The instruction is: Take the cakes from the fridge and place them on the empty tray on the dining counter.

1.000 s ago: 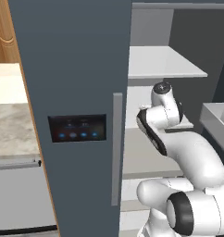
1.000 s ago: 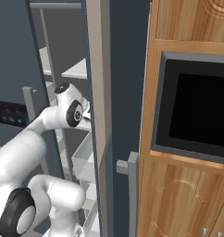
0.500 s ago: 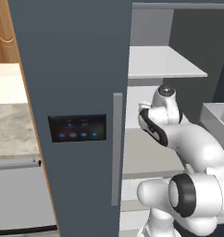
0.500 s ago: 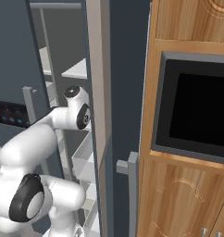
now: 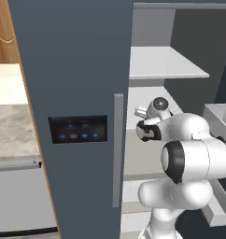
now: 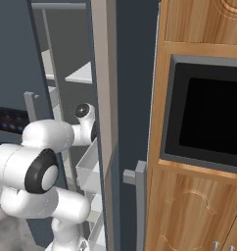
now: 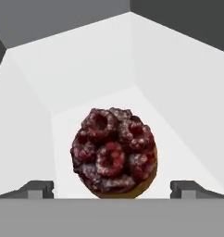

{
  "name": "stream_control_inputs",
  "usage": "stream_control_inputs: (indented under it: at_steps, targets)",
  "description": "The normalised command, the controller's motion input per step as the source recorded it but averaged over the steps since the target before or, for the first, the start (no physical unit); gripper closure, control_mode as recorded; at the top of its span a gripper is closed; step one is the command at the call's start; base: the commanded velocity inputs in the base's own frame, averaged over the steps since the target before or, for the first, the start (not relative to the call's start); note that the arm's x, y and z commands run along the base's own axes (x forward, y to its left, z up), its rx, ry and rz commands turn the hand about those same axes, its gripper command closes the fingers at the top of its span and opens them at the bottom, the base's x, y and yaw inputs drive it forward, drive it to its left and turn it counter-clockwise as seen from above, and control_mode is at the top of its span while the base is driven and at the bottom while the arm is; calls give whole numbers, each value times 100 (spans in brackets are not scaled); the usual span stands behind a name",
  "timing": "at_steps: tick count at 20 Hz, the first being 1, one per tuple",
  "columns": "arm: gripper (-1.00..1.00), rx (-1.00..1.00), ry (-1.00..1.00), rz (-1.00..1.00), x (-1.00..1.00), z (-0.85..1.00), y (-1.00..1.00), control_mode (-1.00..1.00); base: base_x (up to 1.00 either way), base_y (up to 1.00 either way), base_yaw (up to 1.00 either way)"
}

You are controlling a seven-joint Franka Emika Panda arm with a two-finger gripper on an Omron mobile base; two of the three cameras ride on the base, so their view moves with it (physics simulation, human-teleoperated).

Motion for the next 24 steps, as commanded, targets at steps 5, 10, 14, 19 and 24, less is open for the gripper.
stream_control_inputs:
  at_steps: [5, 10, 14, 19, 24]
  targets:
    - [-100, 0, 0, 0, 72, -1, -2, -100, 0, 0, 0]
    - [-100, 0, 5, -1, 47, -18, -10, -100, 0, 0, 0]
    - [100, 0, 8, 0, 10, -27, -14, -100, 0, 0, 0]
    - [100, 0, -3, 0, -59, 3, -18, -100, 0, 0, 0]
    - [100, 0, 8, -2, -65, 99, 0, -100, 0, 0, 0]
